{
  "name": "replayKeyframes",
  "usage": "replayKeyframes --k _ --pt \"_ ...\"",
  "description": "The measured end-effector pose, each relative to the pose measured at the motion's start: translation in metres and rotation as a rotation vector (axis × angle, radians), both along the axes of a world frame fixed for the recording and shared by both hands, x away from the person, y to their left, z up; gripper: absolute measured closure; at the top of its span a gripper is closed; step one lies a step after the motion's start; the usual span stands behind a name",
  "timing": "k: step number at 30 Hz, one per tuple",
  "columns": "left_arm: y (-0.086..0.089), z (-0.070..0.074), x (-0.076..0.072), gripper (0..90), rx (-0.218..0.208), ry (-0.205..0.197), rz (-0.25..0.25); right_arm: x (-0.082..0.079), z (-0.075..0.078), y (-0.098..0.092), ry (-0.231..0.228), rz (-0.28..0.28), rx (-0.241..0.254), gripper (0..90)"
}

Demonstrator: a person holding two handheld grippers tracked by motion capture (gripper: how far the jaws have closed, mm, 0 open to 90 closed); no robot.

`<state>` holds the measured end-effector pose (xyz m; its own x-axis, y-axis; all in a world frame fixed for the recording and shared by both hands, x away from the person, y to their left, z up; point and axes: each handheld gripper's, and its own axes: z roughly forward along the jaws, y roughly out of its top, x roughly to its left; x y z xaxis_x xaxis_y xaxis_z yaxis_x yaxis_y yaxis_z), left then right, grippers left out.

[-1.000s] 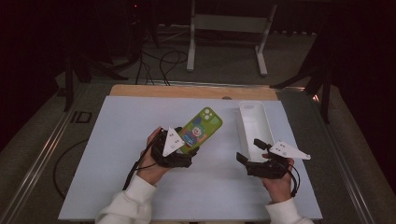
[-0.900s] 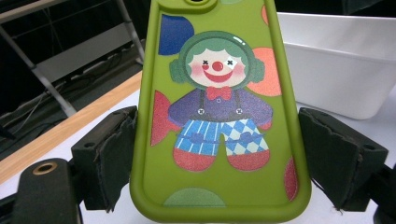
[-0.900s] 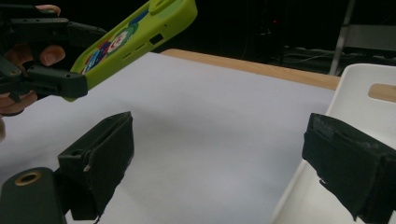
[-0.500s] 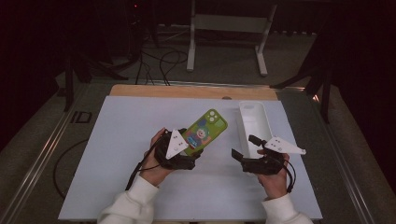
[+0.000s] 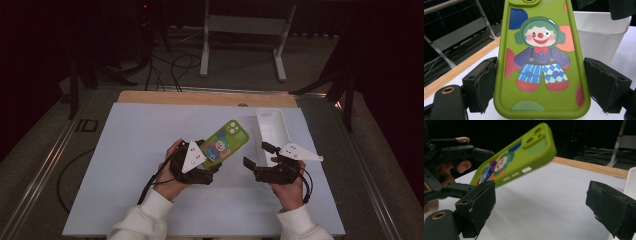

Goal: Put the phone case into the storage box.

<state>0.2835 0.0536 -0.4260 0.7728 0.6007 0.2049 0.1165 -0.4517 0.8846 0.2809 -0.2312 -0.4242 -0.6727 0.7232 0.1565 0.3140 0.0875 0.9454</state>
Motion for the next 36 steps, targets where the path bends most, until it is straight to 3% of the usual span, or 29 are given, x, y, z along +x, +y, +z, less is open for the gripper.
replayKeyframes --k 8,23,36 --pt "-0.008 -0.003 -0.001 15.9 0.013 0.011 -0.026 0.003 0.002 0.007 0.010 0.014 0.013 9.1" --pt "-0.018 -0.006 -0.007 15.9 0.017 0.014 -0.068 0.009 0.000 0.014 0.083 0.032 0.049 9.6" --pt "-0.025 -0.006 -0.010 15.8 0.006 0.014 -0.089 0.012 0.001 0.021 0.122 0.058 0.073 18.7"
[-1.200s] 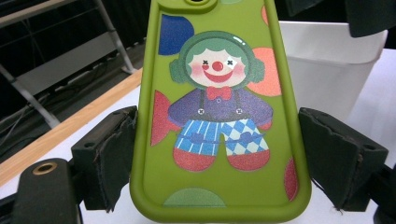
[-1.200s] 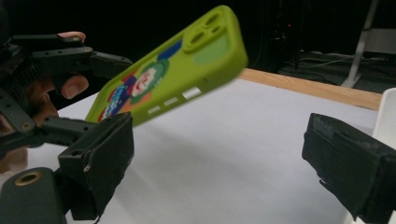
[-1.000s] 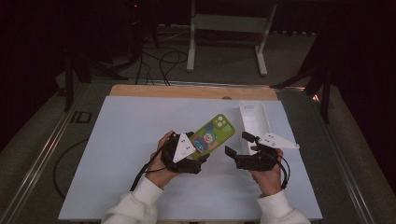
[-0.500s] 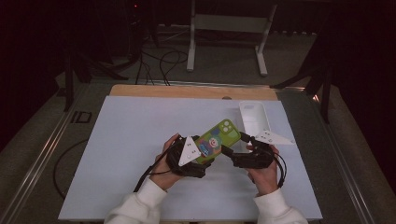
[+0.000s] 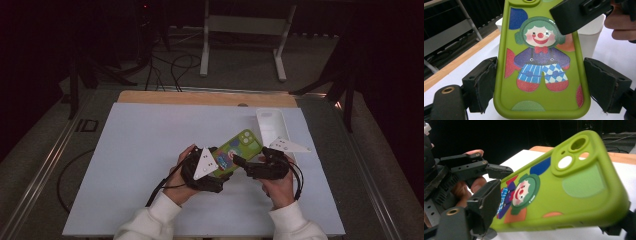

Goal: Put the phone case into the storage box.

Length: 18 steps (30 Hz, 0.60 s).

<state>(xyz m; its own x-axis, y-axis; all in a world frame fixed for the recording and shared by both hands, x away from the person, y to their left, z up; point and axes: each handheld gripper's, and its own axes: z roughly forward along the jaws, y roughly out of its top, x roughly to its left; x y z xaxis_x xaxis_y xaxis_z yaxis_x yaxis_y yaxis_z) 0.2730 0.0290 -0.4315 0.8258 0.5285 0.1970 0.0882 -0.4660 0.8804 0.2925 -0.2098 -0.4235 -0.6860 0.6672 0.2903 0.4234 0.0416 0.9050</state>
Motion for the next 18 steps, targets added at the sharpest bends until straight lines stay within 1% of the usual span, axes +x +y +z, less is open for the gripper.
replayKeyframes --k 1,2,4,7,12,16,18 --pt "0.0000 0.0000 0.0000 15.8 0.000 0.000 0.000 -0.0002 0.0004 0.0011 0.001 -0.003 -0.004 18.7" --pt "0.0006 0.0001 0.0001 15.8 -0.006 -0.002 0.001 0.0000 0.0010 0.0014 0.007 -0.016 0.003 22.3" --pt "0.0006 0.0004 -0.0005 15.8 -0.007 -0.007 0.005 0.0006 0.0007 0.0005 0.024 -0.017 0.026 25.2" --pt "0.0001 0.0007 -0.0009 15.8 -0.013 -0.012 0.007 0.0010 0.0002 0.0010 0.033 -0.024 0.025 27.8" --pt "-0.0007 0.0000 0.0000 15.8 -0.022 0.004 0.001 0.0011 -0.0001 0.0036 0.056 -0.035 0.032 36.8" --pt "-0.0023 -0.0017 -0.0002 15.8 -0.020 0.008 -0.002 0.0020 -0.0009 0.0046 0.074 -0.024 0.044 44.8" --pt "-0.0036 -0.0028 0.0000 15.8 -0.013 0.010 -0.003 0.0020 -0.0014 0.0059 0.079 -0.010 0.053 50.7"
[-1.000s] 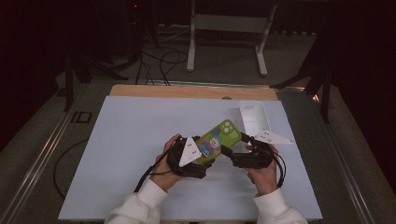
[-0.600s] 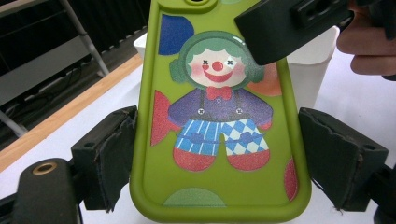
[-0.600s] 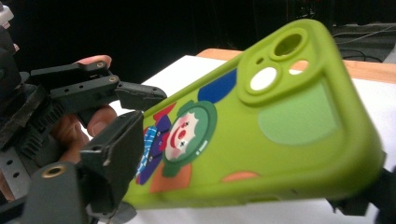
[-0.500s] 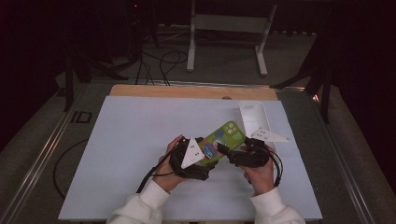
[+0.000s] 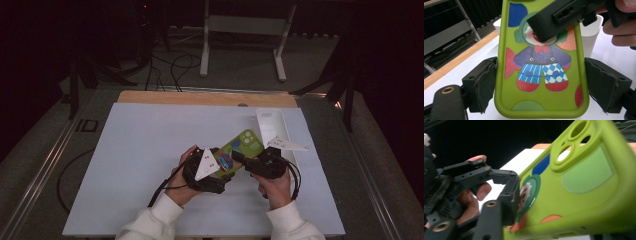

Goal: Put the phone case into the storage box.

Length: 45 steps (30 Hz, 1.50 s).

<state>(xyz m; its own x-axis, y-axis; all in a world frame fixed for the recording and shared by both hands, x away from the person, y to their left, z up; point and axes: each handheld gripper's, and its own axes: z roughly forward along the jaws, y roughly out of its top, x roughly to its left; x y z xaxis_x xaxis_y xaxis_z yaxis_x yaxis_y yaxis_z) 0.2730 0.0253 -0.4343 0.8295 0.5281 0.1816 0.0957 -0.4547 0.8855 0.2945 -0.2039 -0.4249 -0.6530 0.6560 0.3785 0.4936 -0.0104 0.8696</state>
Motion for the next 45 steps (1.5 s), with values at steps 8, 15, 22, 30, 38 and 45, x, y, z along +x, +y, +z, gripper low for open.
replayKeyframes --k 8,15,22,30,38,45 --pt "-0.004 -0.005 0.001 15.4 0.028 0.017 0.000 -0.004 0.005 0.005 -0.021 0.061 0.005 79.6" --pt "-0.004 -0.005 0.000 18.4 0.028 0.007 0.022 -0.008 0.008 0.013 -0.034 0.072 -0.050 87.7" --pt "-0.002 -0.004 0.002 14.1 0.022 0.023 0.039 -0.008 0.007 0.017 -0.038 0.069 -0.088 88.1" --pt "0.002 -0.002 0.005 8.3 0.013 0.046 0.051 -0.008 0.006 0.015 -0.046 0.070 -0.104 88.1" --pt "0.007 0.000 0.009 5.0 0.012 0.091 0.038 -0.008 0.005 0.012 -0.050 0.067 -0.116 87.8" --pt "0.009 0.001 0.011 3.7 -0.001 0.132 0.018 -0.010 0.006 0.011 -0.057 0.077 -0.118 87.7"
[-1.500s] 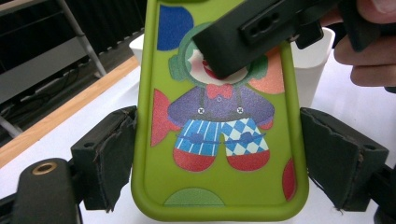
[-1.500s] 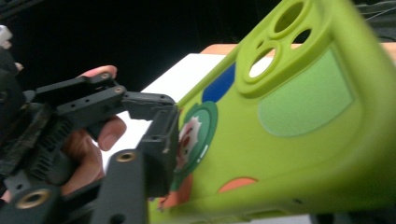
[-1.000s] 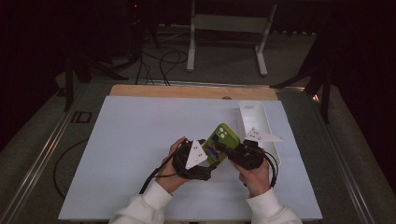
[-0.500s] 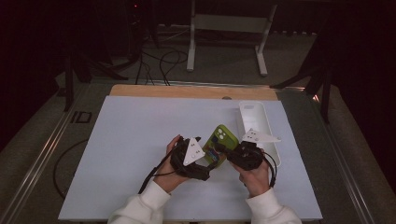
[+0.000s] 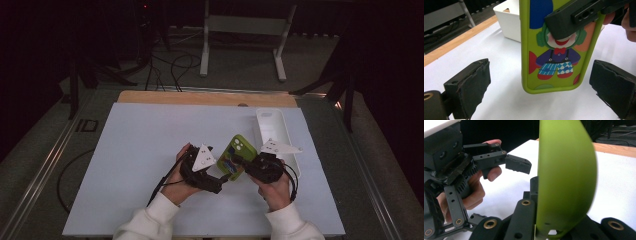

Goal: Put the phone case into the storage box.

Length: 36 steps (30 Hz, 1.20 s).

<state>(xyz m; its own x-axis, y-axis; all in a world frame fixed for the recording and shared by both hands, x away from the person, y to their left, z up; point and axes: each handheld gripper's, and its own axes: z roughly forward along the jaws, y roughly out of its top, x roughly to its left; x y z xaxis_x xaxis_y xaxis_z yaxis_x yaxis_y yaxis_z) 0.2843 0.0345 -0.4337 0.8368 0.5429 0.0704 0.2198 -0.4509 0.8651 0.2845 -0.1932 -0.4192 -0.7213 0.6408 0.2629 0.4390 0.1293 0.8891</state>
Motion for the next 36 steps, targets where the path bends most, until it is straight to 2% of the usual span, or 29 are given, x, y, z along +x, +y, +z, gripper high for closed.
replayKeyframes --k 13,14,23,28,32,36 --pt "0.003 -0.001 0.004 3.4 -0.010 0.054 -0.045 -0.005 0.005 -0.003 -0.020 0.042 0.008 87.8" --pt "0.004 -0.001 0.004 3.5 -0.019 0.064 -0.061 -0.006 0.006 -0.004 -0.021 0.055 0.012 87.8" --pt "0.007 -0.002 0.006 4.6 -0.036 0.100 -0.100 -0.009 0.009 -0.001 -0.031 0.113 0.012 87.8" --pt "0.008 -0.004 0.007 9.1 -0.047 0.129 -0.129 -0.010 0.010 0.000 -0.034 0.154 0.027 87.9" --pt "0.008 -0.004 0.006 13.9 -0.045 0.134 -0.153 -0.010 0.011 0.003 -0.039 0.181 0.023 87.9" --pt "0.008 -0.004 0.006 19.9 -0.061 0.155 -0.195 -0.010 0.010 0.003 -0.035 0.209 0.035 87.9"
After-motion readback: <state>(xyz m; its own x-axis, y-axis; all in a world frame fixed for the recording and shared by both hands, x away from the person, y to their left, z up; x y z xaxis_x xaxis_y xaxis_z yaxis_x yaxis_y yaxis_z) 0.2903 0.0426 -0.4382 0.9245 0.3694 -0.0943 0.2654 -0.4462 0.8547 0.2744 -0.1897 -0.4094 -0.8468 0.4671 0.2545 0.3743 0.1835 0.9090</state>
